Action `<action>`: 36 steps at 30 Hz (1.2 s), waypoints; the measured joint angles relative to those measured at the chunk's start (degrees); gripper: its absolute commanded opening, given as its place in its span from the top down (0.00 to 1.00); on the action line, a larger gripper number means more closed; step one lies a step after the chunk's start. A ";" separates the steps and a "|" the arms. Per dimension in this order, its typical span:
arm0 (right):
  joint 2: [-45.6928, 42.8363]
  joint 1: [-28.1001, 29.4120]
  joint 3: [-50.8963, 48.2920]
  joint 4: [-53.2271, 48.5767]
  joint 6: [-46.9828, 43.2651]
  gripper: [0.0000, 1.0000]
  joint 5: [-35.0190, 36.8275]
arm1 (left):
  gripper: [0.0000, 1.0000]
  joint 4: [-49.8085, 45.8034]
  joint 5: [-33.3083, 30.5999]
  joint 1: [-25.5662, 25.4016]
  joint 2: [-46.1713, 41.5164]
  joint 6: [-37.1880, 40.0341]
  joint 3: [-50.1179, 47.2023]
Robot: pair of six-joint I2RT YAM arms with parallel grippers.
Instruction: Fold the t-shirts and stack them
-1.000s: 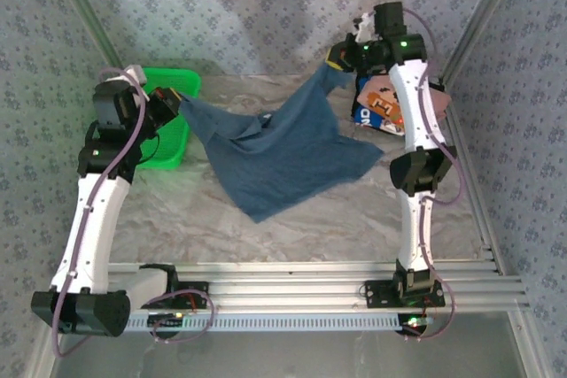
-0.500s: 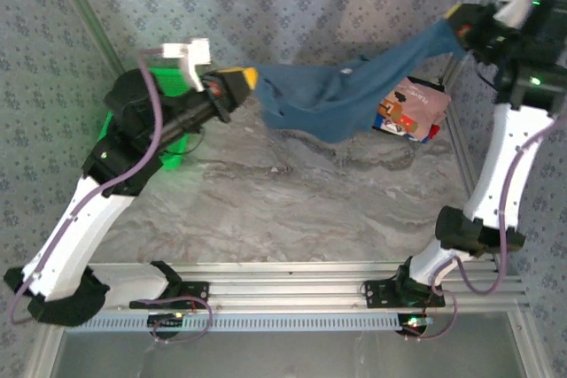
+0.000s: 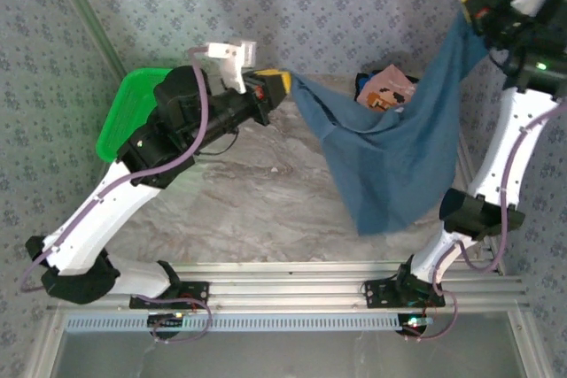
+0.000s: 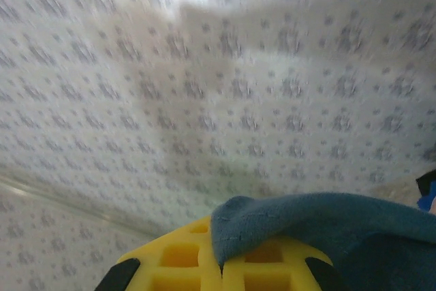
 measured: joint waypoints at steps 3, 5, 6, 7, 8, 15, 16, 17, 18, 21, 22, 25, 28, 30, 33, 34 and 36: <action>5.18 9.11 0.17 -2.89 -4.50 1.00 2.19 | 1.00 -0.17 -5.53 3.82 -4.96 -2.14 -10.19; 9.51 15.39 0.17 -4.48 -7.85 1.00 4.15 | 1.00 -0.17 -8.44 5.68 -8.37 -3.74 -18.10; 12.26 18.64 0.22 -5.11 -9.40 1.00 5.25 | 1.00 -0.39 -9.79 7.06 -10.23 -4.81 -22.73; 14.60 21.09 0.55 -5.57 -10.38 1.00 6.16 | 1.00 -0.50 -10.62 8.33 -11.52 -5.79 -26.43; 18.08 24.00 1.64 -6.14 -11.61 1.00 7.37 | 1.00 -0.90 -11.50 10.21 -12.87 -7.04 -30.71; 37.83 37.44 9.57 -7.48 -18.62 0.94 16.24 | 1.00 -5.18 -15.19 22.53 -18.49 -12.68 -48.09; 38.66 38.40 9.57 -7.43 -19.34 0.93 17.16 | 1.00 -5.40 -15.26 23.28 -19.50 -13.14 -49.11; 39.32 39.43 9.55 -7.43 -20.22 0.90 18.40 | 1.00 -5.40 -15.45 24.15 -20.59 -13.55 -50.03; 39.43 40.17 9.55 -7.32 -21.00 0.85 19.37 | 1.00 -5.42 -15.65 24.87 -21.55 -13.79 -50.69; 38.97 41.07 9.55 -6.27 -23.82 0.48 21.59 | 1.00 -5.33 -16.79 26.40 -23.41 -14.80 -52.11; 38.71 41.11 9.55 -6.23 -24.57 0.36 22.45 | 1.00 -5.31 -17.14 26.67 -23.63 -15.19 -52.68; 37.48 40.79 8.59 -6.93 -27.21 0.12 24.61 | 1.00 -5.35 -17.75 27.63 -23.54 -16.70 -55.25; 33.27 40.48 2.71 -9.92 -30.56 0.09 25.18 | 1.00 -6.19 -18.21 28.87 -22.21 -18.49 -57.07; 26.34 40.61 -8.28 -11.91 -32.44 0.09 25.68 | 1.00 -6.80 -18.18 29.53 -21.81 -19.58 -58.07; 11.80 41.79 -30.80 -12.59 -32.04 0.10 26.84 | 1.00 -6.82 -18.01 29.66 -22.01 -20.57 -58.90; 6.73 42.18 -38.32 -12.28 -30.88 0.11 26.86 | 1.00 -6.67 -17.75 29.66 -22.18 -20.74 -59.06; -4.98 43.17 -55.54 -10.86 -27.21 0.12 26.62 | 1.00 -6.58 -16.74 29.66 -22.95 -21.11 -59.21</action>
